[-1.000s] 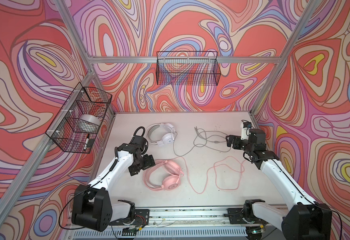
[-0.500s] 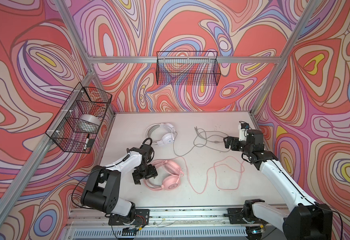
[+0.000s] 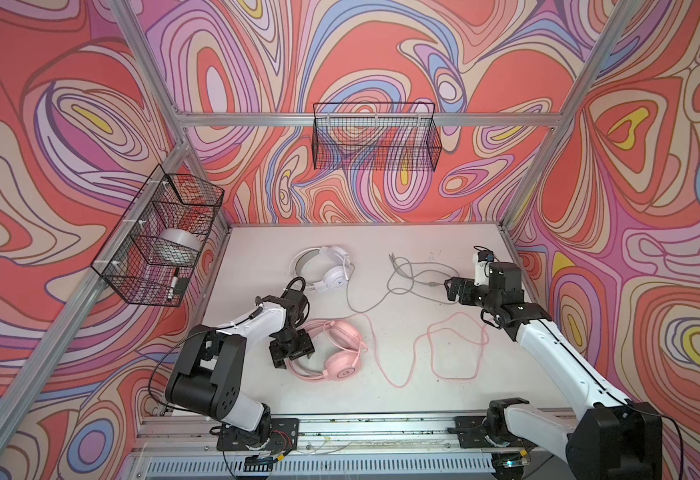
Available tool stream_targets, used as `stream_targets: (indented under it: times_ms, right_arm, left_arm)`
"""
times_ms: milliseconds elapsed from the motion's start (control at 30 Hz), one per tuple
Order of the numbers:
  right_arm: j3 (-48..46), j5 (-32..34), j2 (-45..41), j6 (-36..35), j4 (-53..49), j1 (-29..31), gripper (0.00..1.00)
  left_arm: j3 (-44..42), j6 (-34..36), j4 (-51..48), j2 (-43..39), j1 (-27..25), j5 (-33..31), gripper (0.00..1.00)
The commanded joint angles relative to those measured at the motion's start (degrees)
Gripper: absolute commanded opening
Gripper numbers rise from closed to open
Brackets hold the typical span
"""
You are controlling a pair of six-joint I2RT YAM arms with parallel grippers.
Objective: Wrap the headphones
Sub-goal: 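Lower the left gripper onto the pink headset headband while the right arm rises, then lift the pink headset with the left gripper while the right gripper reaches for its cable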
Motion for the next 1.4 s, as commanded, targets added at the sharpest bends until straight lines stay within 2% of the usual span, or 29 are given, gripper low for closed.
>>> stream_targets:
  times_ms: [0, 100, 200, 433, 500, 633, 733, 1033, 1233, 1367]
  right_arm:
    - [0.9, 0.6, 1.4, -0.7, 0.0, 0.6, 0.99]
    - [0.7, 0.8, 1.2, -0.4, 0.2, 1.1, 0.99]
    - [0.6, 0.7, 0.8, -0.4, -0.4, 1.4, 0.98]
    - [1.2, 0.6, 1.5, -2.1, -1.5, 1.8, 0.98]
    - [1.8, 0.2, 2.2, -2.3, -1.7, 2.0, 0.98]
    - [2.7, 0.0, 2.8, -2.2, -2.3, 2.8, 0.99]
    - [3.0, 0.4, 2.7, -2.9, -3.3, 3.9, 0.98]
    - [3.9, 1.8, 3.8, -4.0, -3.9, 5.9, 0.99]
    - [5.6, 1.1, 6.0, -5.6, -5.2, 7.6, 0.99]
    - [7.2, -2.1, 7.2, -6.3, -5.5, 8.3, 0.98]
  left_arm:
    - [-1.9, -1.5, 1.2, 1.4, -0.1, -3.0, 0.64]
    - [-1.5, -1.1, 0.5, 1.6, -0.1, -3.1, 0.55]
    - [-1.4, -0.9, 0.8, 1.8, -0.1, -3.0, 0.51]
    - [1.2, 0.7, -0.6, 2.1, 0.0, -4.2, 0.26]
    - [1.2, 0.5, -0.4, 2.1, 0.0, -4.1, 0.22]
    - [1.9, 1.3, -0.6, 3.0, -0.1, -3.6, 0.07]
    - [2.7, 2.5, -0.8, 3.7, 0.0, -3.8, 0.01]
    - [4.7, 6.4, -3.0, 1.3, 0.0, -3.1, 0.00]
    - [8.7, 12.8, -3.3, -2.5, 0.0, 4.2, 0.00]
    - [13.7, 16.1, -6.9, -4.2, 0.0, 5.4, 0.00]
